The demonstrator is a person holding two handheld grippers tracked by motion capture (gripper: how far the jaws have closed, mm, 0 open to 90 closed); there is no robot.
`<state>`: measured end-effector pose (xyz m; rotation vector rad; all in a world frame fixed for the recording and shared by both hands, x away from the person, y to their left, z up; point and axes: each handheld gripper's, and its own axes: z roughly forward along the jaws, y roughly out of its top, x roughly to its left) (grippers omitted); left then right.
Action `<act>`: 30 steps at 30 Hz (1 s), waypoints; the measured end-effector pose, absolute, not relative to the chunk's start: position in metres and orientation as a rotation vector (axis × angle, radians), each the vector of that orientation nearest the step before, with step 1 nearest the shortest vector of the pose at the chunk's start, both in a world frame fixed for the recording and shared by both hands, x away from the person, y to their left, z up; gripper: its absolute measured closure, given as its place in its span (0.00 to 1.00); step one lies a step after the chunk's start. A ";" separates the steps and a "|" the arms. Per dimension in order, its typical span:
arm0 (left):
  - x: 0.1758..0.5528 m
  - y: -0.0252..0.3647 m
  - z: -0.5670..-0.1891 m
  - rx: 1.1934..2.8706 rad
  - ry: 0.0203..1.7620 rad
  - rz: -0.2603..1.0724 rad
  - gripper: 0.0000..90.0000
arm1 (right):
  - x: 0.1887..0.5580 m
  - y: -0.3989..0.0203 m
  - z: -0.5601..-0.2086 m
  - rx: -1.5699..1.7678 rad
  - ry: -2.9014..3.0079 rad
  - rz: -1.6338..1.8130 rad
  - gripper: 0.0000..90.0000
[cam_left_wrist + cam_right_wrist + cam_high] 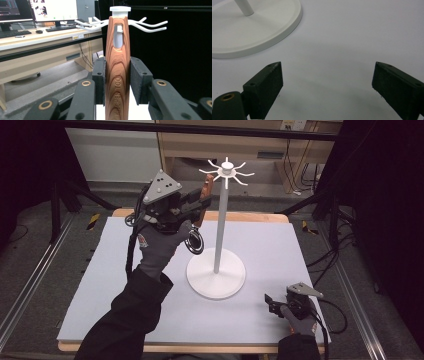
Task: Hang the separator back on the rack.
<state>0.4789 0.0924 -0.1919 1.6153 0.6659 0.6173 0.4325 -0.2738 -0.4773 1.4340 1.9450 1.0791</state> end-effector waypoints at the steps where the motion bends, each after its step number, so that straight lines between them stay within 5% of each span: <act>1: 0.479 0.092 -0.192 1.615 0.666 0.617 0.75 | 0.432 -0.274 -0.477 1.434 1.945 1.079 0.11; 26: 0.483 0.089 -0.196 1.635 0.656 0.601 0.73 | 0.433 -0.274 -0.478 1.427 1.947 1.073 0.11; 30: 0.479 0.092 -0.195 1.628 0.650 0.602 0.66 | 0.433 -0.274 -0.478 1.432 1.950 1.077 0.11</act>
